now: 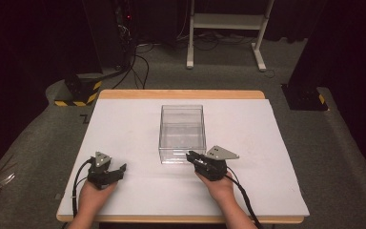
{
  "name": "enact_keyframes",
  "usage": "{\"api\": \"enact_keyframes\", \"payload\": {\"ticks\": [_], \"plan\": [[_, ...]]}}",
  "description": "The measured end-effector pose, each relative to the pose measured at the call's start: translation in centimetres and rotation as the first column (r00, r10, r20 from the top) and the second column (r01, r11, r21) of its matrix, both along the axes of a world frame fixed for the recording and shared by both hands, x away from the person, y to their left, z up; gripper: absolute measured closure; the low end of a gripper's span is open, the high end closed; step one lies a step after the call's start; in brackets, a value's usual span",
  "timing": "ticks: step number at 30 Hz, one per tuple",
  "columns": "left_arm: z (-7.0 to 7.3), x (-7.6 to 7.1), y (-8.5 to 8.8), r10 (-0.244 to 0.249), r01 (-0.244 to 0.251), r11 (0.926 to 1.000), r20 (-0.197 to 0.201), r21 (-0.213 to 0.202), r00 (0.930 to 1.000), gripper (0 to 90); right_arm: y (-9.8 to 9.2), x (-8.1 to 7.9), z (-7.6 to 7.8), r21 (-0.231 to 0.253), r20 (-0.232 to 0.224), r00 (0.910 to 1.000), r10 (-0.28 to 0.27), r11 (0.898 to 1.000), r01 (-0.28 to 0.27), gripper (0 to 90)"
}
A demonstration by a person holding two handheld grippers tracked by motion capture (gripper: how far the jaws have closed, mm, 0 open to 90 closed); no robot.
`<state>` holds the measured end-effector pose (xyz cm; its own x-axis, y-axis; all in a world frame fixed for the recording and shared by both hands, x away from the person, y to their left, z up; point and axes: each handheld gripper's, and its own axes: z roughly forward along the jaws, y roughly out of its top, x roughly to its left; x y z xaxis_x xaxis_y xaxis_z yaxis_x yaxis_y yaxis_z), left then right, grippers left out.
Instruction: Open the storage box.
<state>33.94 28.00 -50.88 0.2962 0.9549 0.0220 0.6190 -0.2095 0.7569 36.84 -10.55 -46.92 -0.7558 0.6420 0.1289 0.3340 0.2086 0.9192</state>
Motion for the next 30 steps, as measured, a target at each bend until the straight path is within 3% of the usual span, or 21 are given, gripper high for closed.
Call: {"api": "enact_keyframes", "payload": {"ticks": [30], "plan": [[0.0, 0.0, 0.0, 0.0, 0.0, 1.0, -0.002, 0.0, 1.0, 30.9, -1.1, -2.4, -0.1, 0.02, -0.01, 0.999, 0.043, 0.999, -0.042, 83.7]]}}
